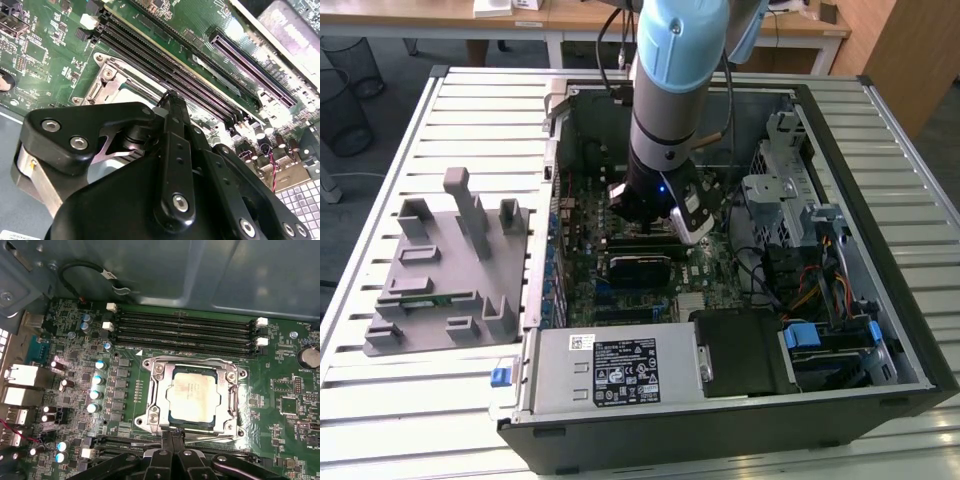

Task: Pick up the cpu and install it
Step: 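Install the second cpu locking lever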

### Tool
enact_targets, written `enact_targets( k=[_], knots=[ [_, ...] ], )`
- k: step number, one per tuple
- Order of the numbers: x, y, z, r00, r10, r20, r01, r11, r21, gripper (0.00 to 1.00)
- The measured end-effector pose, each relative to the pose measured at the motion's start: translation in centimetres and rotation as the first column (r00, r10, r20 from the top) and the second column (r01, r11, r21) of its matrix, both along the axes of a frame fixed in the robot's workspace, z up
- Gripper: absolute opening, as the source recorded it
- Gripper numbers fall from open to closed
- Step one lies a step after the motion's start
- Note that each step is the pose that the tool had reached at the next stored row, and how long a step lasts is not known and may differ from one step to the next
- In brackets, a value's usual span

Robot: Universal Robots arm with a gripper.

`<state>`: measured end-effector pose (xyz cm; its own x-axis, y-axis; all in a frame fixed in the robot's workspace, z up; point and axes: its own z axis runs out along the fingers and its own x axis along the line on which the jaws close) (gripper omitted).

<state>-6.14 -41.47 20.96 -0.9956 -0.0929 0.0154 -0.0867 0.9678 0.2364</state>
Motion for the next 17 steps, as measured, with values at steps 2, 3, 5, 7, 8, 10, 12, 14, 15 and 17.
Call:
enact_targets(
  k=[2,3,5,7,8,10,12,14,15,17],
  knots=[
    [0.02,-0.01,0.00,1.0000,0.000,-0.0001,0.000,1.0000,0.0002,0.11],
    [0.03,-0.01,0.00,1.0000,0.000,-0.0001,0.000,1.0000,0.0003,0.11],
    [0.05,-0.01,0.00,1.0000,0.000,-0.0001,0.000,1.0000,0.0006,0.11],
    [0.07,-0.02,0.00,1.0000,0.000,-0.0003,0.000,1.0000,0.0008,0.11],
    [0.08,-0.02,0.00,1.0000,0.000,-0.0003,0.000,1.0000,0.0009,0.11],
    [0.07,-0.02,0.00,1.0000,0.000,-0.0003,0.000,1.0000,0.0011,0.11],
    [-0.16,-0.03,-0.01,1.0000,0.000,-0.0002,0.000,1.0000,0.0011,0.11],
    [-0.52,-0.02,-0.01,1.0000,0.000,-0.0003,0.000,1.0000,0.0010,0.11],
    [-0.60,-0.02,-0.01,1.0000,0.000,-0.0002,0.000,1.0000,0.0010,0.11],
    [-0.63,-0.02,-0.01,1.0000,0.000,-0.0003,0.000,1.0000,0.0009,0.11]
  ],
)
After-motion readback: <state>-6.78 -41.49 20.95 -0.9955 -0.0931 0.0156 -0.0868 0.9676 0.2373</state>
